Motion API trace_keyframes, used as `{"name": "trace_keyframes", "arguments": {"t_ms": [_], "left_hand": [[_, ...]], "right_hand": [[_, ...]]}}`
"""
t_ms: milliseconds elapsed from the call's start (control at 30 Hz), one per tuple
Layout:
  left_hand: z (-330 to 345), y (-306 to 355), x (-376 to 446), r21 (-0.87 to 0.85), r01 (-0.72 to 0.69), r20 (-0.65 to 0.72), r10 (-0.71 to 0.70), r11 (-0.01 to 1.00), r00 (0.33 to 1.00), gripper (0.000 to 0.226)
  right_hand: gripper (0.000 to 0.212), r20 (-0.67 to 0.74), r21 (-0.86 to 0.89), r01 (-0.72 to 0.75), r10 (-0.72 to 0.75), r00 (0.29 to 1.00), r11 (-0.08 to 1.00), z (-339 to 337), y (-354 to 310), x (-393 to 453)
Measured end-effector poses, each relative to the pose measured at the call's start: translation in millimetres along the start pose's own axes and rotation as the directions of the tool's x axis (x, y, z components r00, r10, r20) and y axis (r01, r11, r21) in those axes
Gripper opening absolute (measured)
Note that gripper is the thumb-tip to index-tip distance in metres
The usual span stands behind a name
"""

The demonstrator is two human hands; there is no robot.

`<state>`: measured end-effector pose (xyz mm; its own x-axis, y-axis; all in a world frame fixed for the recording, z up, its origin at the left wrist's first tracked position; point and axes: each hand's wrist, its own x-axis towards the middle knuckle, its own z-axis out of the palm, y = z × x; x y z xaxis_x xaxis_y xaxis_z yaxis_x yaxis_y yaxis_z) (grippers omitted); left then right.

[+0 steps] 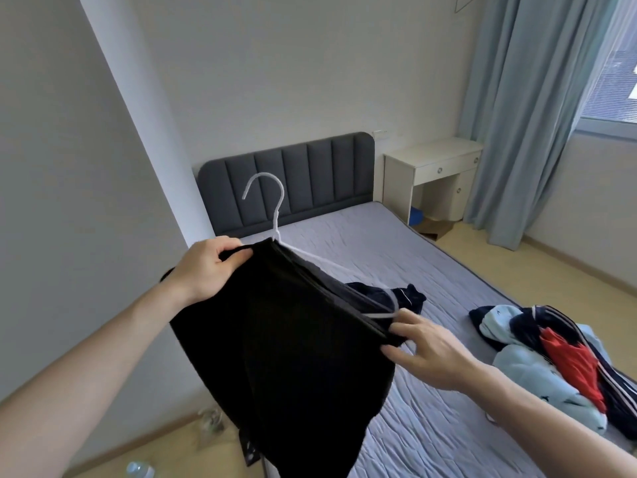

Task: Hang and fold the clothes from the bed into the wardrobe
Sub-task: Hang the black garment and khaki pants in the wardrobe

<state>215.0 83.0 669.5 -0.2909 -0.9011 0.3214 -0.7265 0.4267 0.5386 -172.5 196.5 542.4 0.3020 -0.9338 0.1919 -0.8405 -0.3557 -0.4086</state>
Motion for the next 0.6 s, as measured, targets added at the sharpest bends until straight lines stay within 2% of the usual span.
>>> {"name": "trace_keyframes", "arguments": {"t_ms": [100,167,233,300,400,467,600], "left_hand": [[-1,-20,-5,0.07,-0.012,0.028,0.01,0.997,1.0,0.015],[2,-21,-8,0.081,-0.058,0.039,0.055,0.995,0.998,0.011],[7,-18,-10,0.109,-0.124,0.04,0.12,0.986,0.992,0.013],[12,-17,-11,0.175,-0.175,0.045,0.17,0.969,0.984,0.024],[24,-16,-11,0.277,-0.185,0.091,0.166,0.943,0.982,0.044],[35,-16,-16,0.327,-0.195,0.142,0.156,0.925,0.978,0.052],[55,-11,-25,0.398,-0.181,0.15,0.131,0.899,0.98,0.039]], "right_hand": [[0.035,-0.11,-0.1,0.032,-0.043,0.993,0.995,-14,17,-21],[0.024,-0.176,-0.083,0.037,-0.051,0.983,0.996,-23,20,-25],[0.015,-0.26,-0.003,0.033,-0.032,0.965,0.999,-32,21,-22],[0.016,-0.336,0.086,-0.011,0.04,0.941,0.996,-39,19,-14],[0.017,-0.405,0.202,-0.069,0.148,0.902,0.977,-42,6,5],[0.017,-0.431,0.27,-0.053,0.17,0.886,0.961,-45,-12,18],[0.012,-0.438,0.412,0.036,0.164,0.884,0.911,-55,-52,34]]}}
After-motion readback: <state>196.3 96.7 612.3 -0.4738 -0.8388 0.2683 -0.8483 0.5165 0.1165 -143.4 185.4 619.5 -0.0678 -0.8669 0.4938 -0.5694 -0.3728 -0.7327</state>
